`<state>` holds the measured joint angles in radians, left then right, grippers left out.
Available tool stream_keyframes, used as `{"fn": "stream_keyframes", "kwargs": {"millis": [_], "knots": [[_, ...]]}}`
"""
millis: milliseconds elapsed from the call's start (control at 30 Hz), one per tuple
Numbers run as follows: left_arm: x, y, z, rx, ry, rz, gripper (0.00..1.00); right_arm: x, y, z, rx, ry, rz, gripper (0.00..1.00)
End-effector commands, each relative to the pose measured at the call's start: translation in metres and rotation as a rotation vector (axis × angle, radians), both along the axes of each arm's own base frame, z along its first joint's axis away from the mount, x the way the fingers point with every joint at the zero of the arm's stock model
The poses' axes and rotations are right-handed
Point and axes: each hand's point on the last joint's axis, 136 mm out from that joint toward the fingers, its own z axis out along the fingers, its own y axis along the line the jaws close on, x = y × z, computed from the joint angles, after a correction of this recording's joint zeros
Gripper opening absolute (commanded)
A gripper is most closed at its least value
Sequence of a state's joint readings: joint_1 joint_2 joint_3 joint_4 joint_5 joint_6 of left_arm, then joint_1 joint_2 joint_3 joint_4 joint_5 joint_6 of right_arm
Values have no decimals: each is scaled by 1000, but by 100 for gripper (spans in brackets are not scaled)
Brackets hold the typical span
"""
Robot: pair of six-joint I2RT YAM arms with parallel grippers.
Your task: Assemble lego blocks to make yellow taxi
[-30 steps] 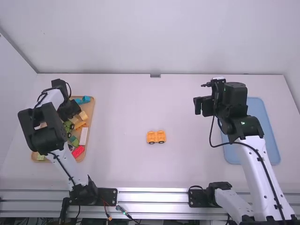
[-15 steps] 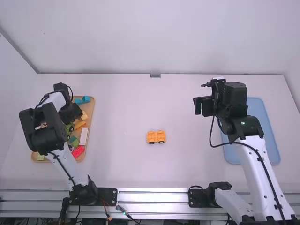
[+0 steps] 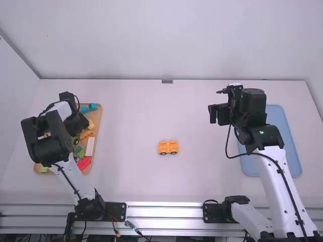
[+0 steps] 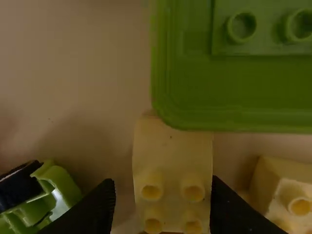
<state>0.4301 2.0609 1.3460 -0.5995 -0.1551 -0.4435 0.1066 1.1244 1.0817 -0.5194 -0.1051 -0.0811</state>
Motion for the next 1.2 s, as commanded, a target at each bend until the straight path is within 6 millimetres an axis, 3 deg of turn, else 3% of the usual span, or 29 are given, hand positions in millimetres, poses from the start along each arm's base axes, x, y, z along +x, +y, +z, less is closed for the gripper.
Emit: {"fn": "stream_keyframes", "kwargs": {"millis": [0,300,400,700,833,933,1167], "knots": [[-10,-2,-10,0,30,16,50,3,2,13,4,-27,4,99],[3,6,4,21,2,10,22,3,2,13,4,-27,5,99],[13,10,23,21,-15,37,2,3,2,12,4,-25,3,99],[15,2,61,8,-37,213,2,3,2,12,-2,-25,8,99],[4,-5,74,83,-20,305,2,3,2,12,-2,-25,9,99],[-3,-31,89,134,-40,319,2,3,2,12,-1,-25,8,99],[-19,-118,109,101,-166,423,2,2,2,11,-2,-20,9,99]]}}
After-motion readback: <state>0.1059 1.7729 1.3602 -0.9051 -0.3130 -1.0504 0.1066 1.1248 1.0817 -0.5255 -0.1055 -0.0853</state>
